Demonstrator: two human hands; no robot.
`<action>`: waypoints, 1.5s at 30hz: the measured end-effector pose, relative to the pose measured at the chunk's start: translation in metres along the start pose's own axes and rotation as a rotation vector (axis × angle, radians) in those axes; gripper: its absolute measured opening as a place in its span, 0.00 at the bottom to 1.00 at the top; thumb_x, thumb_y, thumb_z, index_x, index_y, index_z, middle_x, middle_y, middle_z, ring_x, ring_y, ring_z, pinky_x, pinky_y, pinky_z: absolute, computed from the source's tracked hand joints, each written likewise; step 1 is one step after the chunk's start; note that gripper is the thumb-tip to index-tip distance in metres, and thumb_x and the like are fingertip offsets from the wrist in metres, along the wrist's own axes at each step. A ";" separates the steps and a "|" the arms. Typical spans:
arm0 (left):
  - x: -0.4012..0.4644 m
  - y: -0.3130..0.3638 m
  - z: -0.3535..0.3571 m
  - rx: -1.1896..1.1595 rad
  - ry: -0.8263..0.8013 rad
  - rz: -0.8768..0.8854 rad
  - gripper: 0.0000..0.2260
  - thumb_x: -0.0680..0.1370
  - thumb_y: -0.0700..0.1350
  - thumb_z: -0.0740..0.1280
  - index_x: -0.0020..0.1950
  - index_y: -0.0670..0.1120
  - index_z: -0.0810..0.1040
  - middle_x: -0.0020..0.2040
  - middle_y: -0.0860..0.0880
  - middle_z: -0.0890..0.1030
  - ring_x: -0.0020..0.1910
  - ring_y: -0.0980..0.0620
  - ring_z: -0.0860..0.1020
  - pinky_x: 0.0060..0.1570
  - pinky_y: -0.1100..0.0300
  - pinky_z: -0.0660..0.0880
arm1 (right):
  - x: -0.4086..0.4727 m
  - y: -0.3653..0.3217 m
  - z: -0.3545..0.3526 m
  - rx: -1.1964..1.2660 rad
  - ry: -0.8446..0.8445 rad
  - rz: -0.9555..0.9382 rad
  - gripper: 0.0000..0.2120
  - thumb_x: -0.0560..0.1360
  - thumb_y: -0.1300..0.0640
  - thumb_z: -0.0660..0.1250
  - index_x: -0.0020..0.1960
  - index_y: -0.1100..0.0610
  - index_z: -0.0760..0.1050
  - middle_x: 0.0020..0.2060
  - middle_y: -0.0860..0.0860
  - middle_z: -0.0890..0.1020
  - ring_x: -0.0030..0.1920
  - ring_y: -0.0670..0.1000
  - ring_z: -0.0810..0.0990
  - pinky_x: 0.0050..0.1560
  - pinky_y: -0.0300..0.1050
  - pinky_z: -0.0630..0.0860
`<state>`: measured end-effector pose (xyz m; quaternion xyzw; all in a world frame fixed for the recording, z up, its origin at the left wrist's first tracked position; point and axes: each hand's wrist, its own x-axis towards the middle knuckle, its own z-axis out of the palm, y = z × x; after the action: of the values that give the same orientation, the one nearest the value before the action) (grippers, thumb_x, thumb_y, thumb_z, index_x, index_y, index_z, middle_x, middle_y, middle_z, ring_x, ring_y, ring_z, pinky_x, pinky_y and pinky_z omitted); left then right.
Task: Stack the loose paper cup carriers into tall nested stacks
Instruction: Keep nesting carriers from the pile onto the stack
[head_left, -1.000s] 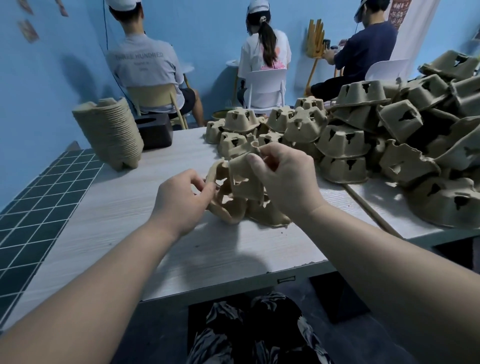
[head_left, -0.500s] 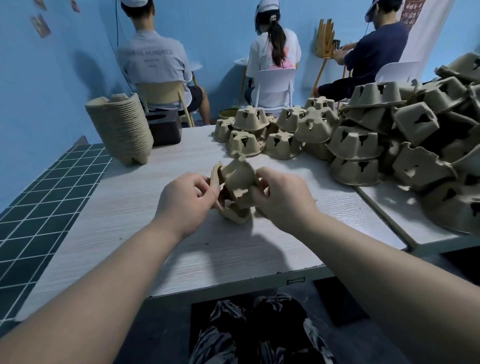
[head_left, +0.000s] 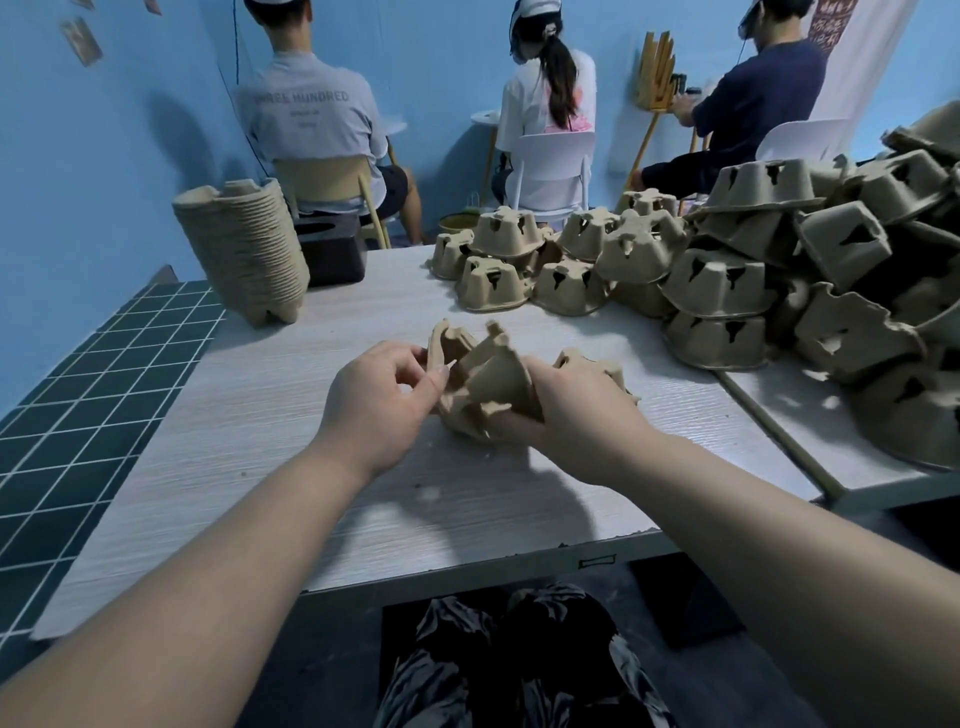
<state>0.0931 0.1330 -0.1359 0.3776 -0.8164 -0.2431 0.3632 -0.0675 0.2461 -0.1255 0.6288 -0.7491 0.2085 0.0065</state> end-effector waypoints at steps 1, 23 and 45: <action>0.000 0.000 0.001 0.000 0.002 0.002 0.13 0.77 0.46 0.70 0.37 0.39 0.82 0.47 0.55 0.79 0.51 0.54 0.78 0.46 0.67 0.68 | 0.003 0.000 0.000 0.025 0.013 0.018 0.21 0.75 0.41 0.64 0.64 0.49 0.69 0.34 0.47 0.71 0.49 0.56 0.73 0.44 0.48 0.71; -0.002 -0.012 -0.007 -0.048 0.038 -0.032 0.14 0.77 0.46 0.70 0.35 0.39 0.79 0.48 0.53 0.81 0.45 0.49 0.81 0.48 0.55 0.76 | 0.010 -0.010 0.028 0.078 0.540 -0.155 0.09 0.71 0.52 0.61 0.41 0.57 0.76 0.31 0.49 0.79 0.29 0.54 0.76 0.30 0.43 0.68; -0.001 -0.004 -0.001 -0.013 -0.211 0.010 0.36 0.69 0.57 0.76 0.74 0.61 0.63 0.65 0.59 0.71 0.60 0.54 0.75 0.52 0.66 0.68 | -0.001 0.013 0.038 0.014 0.372 -0.269 0.16 0.74 0.48 0.61 0.53 0.55 0.81 0.37 0.50 0.82 0.37 0.53 0.79 0.36 0.40 0.72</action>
<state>0.0966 0.1318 -0.1381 0.3435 -0.8503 -0.2852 0.2786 -0.0705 0.2364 -0.1644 0.6737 -0.6430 0.3231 0.1679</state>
